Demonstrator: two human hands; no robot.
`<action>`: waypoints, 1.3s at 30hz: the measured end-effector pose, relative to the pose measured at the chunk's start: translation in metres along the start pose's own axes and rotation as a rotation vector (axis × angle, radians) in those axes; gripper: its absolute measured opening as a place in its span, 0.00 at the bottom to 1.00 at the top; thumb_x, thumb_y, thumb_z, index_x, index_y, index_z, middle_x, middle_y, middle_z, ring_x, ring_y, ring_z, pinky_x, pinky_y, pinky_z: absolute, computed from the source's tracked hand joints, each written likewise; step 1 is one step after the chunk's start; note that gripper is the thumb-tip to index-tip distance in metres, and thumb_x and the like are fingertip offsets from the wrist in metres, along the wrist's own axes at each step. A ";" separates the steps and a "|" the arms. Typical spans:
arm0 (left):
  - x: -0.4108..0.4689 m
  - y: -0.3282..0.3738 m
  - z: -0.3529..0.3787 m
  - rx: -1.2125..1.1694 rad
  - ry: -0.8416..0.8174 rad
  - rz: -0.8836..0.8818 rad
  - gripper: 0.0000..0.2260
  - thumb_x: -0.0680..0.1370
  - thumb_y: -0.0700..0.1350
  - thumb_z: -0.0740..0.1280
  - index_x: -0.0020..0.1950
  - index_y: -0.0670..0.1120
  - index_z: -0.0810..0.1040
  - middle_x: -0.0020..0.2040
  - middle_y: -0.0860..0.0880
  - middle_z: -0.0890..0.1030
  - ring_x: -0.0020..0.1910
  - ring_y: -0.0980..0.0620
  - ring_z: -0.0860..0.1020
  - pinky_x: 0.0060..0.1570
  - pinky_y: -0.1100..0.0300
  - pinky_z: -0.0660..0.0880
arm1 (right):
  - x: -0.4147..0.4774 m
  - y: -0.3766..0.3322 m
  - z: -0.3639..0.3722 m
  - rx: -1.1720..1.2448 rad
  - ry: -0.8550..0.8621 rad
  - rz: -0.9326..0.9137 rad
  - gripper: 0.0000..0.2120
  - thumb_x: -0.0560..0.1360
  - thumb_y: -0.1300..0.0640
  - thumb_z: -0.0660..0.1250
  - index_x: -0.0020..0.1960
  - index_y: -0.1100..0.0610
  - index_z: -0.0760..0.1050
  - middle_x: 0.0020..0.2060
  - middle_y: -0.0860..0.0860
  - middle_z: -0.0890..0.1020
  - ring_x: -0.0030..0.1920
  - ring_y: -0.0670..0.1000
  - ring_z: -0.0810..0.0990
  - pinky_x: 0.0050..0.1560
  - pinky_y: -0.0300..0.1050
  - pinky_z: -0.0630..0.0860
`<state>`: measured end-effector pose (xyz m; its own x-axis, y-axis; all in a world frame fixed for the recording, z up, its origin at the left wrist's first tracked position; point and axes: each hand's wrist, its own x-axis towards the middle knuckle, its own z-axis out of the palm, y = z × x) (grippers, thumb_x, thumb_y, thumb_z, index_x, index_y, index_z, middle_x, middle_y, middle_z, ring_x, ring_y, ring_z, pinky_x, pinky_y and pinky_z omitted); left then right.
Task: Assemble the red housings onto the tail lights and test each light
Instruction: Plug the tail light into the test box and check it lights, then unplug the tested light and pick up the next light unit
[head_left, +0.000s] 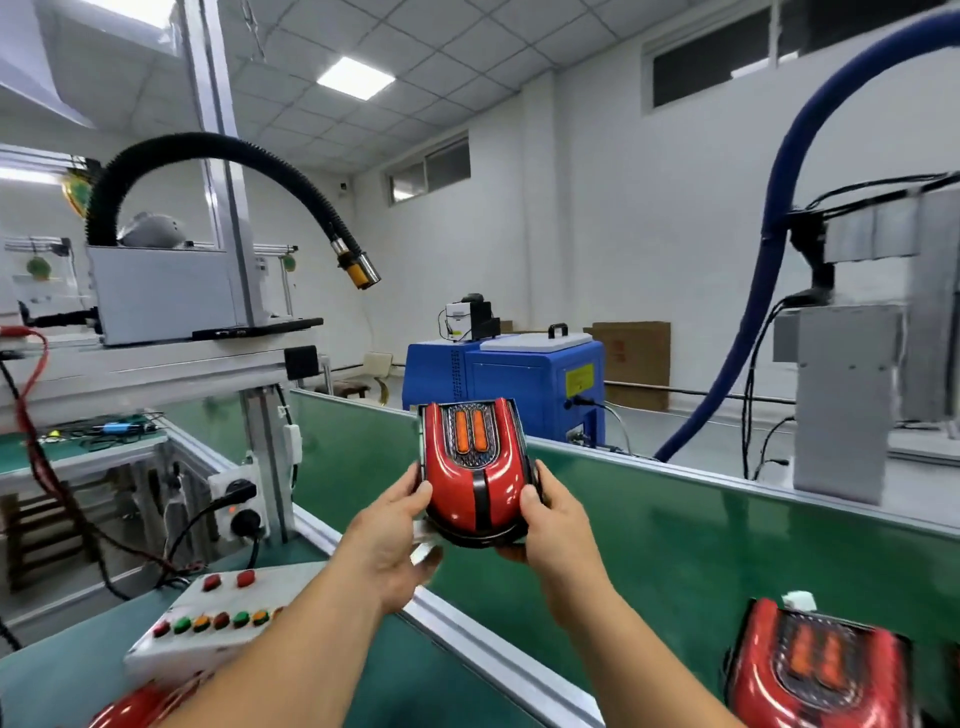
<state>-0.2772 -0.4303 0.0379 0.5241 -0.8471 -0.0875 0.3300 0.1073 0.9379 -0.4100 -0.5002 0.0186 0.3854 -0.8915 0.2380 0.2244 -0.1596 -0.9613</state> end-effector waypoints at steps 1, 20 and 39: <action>-0.007 -0.004 0.007 0.013 -0.016 -0.005 0.16 0.83 0.43 0.61 0.68 0.58 0.76 0.63 0.52 0.80 0.49 0.51 0.77 0.46 0.56 0.72 | -0.010 0.000 -0.009 0.001 0.023 -0.016 0.17 0.83 0.60 0.53 0.52 0.44 0.78 0.41 0.42 0.85 0.41 0.44 0.83 0.35 0.42 0.80; -0.165 -0.133 0.219 0.057 -0.497 -0.204 0.11 0.83 0.41 0.61 0.62 0.50 0.77 0.55 0.48 0.84 0.42 0.51 0.81 0.34 0.60 0.77 | -0.219 -0.029 -0.255 -0.097 0.657 -0.049 0.14 0.83 0.57 0.58 0.58 0.38 0.74 0.54 0.45 0.83 0.54 0.49 0.83 0.53 0.54 0.81; -0.153 -0.170 0.260 1.036 -0.426 0.199 0.19 0.84 0.46 0.53 0.74 0.52 0.68 0.70 0.47 0.74 0.67 0.46 0.72 0.65 0.56 0.69 | -0.234 -0.005 -0.288 -0.509 0.755 0.217 0.19 0.81 0.48 0.58 0.69 0.51 0.74 0.63 0.53 0.77 0.64 0.53 0.73 0.66 0.49 0.68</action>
<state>-0.6172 -0.4544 -0.0214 0.1203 -0.9923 0.0295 -0.6402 -0.0548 0.7663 -0.7594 -0.4128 -0.0726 -0.3508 -0.9342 0.0644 -0.2716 0.0357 -0.9617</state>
